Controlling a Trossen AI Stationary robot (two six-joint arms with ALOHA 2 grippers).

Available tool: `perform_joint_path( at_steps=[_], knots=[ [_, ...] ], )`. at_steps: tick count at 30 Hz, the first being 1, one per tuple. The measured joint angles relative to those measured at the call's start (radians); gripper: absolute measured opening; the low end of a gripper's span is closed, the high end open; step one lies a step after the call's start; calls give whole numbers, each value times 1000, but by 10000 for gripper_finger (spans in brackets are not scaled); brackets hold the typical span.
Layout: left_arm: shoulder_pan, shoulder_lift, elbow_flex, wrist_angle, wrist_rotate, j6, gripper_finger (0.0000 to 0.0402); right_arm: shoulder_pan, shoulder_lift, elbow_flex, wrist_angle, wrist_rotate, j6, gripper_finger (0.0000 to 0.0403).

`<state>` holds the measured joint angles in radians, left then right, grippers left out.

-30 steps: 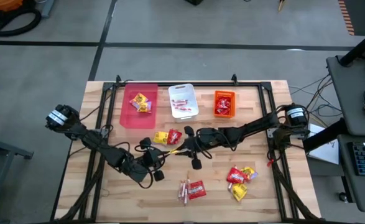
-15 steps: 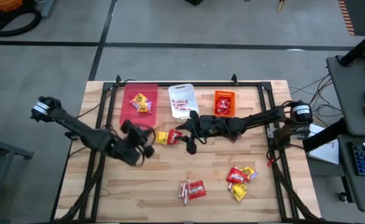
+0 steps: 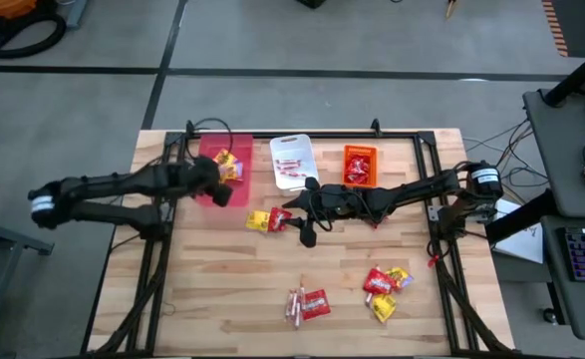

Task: Sort candy
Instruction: Put the yellow candy into the pink bin, then put the red candy into the orange bin

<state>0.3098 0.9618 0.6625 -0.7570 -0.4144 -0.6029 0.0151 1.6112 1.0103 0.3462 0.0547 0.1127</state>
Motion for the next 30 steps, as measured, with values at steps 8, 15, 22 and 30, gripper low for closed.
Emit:
perform_joint_path(
  at_steps=[8, 15, 22, 30],
  knots=[
    [223, 33, -31, -2, 223, 92, 3, 0, 0, 0, -3, 0, 0, 196],
    [225, 32, -32, -9, 215, 133, 42, 0, 0, 0, -3, 0, 5, 196],
    [213, 21, -23, -3, 152, 150, 94, 0, 0, 0, -7, 0, 46, 196],
    [-58, -73, -23, 171, 135, 104, 110, 0, -14, -1, -90, -115, 261, 196]
  ],
)
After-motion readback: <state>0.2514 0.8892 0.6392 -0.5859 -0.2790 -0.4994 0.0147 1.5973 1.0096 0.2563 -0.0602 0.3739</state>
